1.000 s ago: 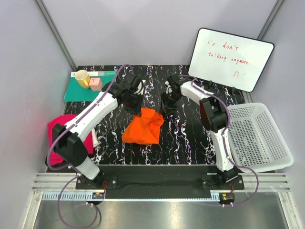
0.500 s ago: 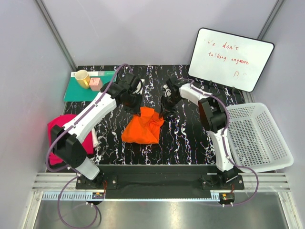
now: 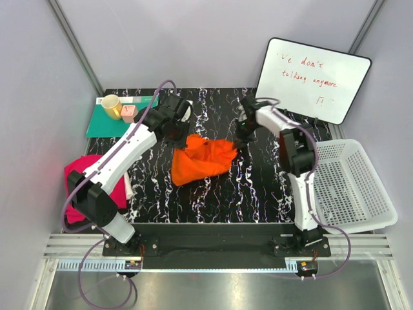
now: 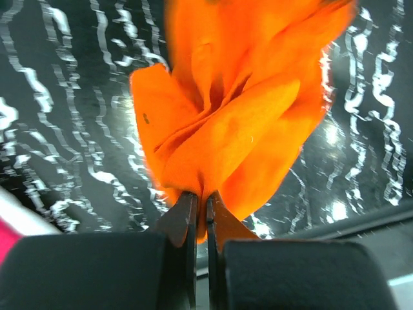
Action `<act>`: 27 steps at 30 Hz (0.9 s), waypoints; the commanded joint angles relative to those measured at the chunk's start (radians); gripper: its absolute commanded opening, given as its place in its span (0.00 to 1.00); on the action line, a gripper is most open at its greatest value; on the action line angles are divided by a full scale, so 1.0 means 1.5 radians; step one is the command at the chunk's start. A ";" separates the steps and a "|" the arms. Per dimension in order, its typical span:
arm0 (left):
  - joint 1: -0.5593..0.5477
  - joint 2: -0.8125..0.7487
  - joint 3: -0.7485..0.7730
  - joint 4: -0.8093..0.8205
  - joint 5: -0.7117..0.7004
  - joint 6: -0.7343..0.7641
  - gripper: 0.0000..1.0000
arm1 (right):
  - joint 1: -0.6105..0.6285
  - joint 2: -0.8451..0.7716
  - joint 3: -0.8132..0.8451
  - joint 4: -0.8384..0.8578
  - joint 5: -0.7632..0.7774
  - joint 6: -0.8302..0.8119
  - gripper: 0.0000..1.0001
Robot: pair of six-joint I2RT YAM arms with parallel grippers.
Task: Fold and stack the t-shirts
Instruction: Flatten out the tshirt
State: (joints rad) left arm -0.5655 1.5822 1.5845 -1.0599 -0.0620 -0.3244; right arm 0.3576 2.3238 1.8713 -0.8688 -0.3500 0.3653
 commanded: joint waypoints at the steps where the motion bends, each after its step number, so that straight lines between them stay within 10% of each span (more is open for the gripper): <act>1: -0.001 -0.037 0.011 -0.007 -0.073 0.014 0.00 | -0.160 -0.116 -0.022 -0.003 0.125 0.011 0.00; 7: -0.002 -0.031 -0.111 -0.003 -0.074 -0.035 0.05 | -0.220 -0.181 -0.138 -0.004 0.139 0.008 0.00; 11: -0.003 -0.033 -0.202 -0.004 -0.058 -0.080 0.92 | -0.220 -0.199 -0.215 0.008 0.111 0.015 0.00; 12: -0.004 -0.037 -0.224 -0.004 -0.061 -0.091 0.99 | -0.220 -0.199 -0.237 0.013 0.092 0.014 0.00; 19: -0.006 -0.044 -0.161 0.008 -0.076 -0.083 0.99 | -0.220 -0.211 -0.250 0.018 0.064 -0.019 0.01; 27: -0.018 0.013 -0.050 0.067 -0.013 -0.023 0.99 | -0.219 -0.256 -0.208 0.020 -0.030 -0.024 0.33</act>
State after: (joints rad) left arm -0.5838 1.5604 1.4437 -1.0306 -0.1368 -0.4118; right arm 0.0288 2.0377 1.4952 -0.8577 -0.2817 0.3370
